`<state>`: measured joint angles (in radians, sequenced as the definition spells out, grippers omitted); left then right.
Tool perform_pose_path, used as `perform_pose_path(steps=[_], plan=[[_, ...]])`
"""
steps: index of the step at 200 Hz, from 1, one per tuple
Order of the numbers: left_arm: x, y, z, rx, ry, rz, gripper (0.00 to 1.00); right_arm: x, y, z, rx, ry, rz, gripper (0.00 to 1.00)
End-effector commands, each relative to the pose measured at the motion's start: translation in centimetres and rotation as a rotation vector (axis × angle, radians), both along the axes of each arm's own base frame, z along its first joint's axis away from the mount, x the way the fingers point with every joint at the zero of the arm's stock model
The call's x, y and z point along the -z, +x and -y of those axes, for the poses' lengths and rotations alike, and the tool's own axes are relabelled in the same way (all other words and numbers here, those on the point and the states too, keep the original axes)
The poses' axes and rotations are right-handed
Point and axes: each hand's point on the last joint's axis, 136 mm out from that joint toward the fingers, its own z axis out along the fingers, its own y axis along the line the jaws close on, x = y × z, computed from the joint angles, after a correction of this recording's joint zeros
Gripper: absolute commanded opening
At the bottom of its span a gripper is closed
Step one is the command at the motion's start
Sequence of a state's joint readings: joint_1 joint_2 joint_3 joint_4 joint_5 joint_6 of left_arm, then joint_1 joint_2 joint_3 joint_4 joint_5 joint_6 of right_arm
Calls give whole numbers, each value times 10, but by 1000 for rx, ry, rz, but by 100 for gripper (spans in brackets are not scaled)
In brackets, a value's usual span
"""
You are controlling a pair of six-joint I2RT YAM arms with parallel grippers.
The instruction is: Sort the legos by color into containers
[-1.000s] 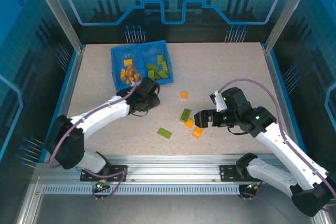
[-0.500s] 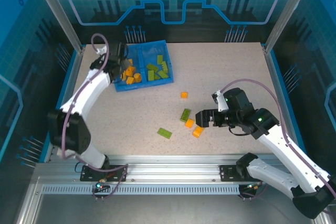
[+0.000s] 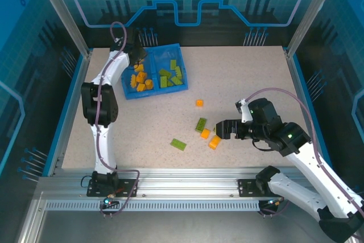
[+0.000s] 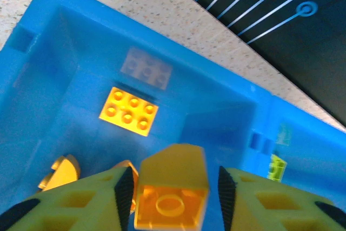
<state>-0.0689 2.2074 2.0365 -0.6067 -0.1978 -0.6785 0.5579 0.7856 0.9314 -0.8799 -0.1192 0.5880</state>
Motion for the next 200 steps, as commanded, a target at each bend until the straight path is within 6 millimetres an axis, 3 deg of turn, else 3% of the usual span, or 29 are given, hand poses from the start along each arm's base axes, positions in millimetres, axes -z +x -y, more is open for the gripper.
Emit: perform_pose_path(steps=[1,29,42,52,55,66,68,97,125,156,182,200], plan=[[-36,-7,4,44,-31,38,52,-9,-1,0,8,5,12,99],[-63,-37,9,62,-64,70,54,-7,4,-6,-5,10,4,99],[-90,-59,19,92,-108,130,54,-4,6,-8,-8,9,-5,99],[-95,-82,32,136,-124,154,55,0,7,-12,-17,9,-11,98],[-109,-90,36,157,-126,192,54,1,8,-13,-21,7,-10,98],[-119,-122,59,252,-110,241,55,6,10,-19,-47,-9,-2,98],[-129,-128,65,276,-104,271,55,7,9,-21,-56,-13,0,98],[-157,-228,129,632,75,427,57,26,10,-45,-185,-121,42,98],[-153,-313,146,950,140,530,57,48,5,-79,-356,-194,73,96],[-127,-394,148,1274,239,642,59,76,-2,-114,-531,-310,126,95],[-92,-454,151,1589,328,707,71,104,5,-132,-597,-433,117,93],[-67,-474,146,1711,398,701,84,125,9,-145,-652,-506,102,91]])
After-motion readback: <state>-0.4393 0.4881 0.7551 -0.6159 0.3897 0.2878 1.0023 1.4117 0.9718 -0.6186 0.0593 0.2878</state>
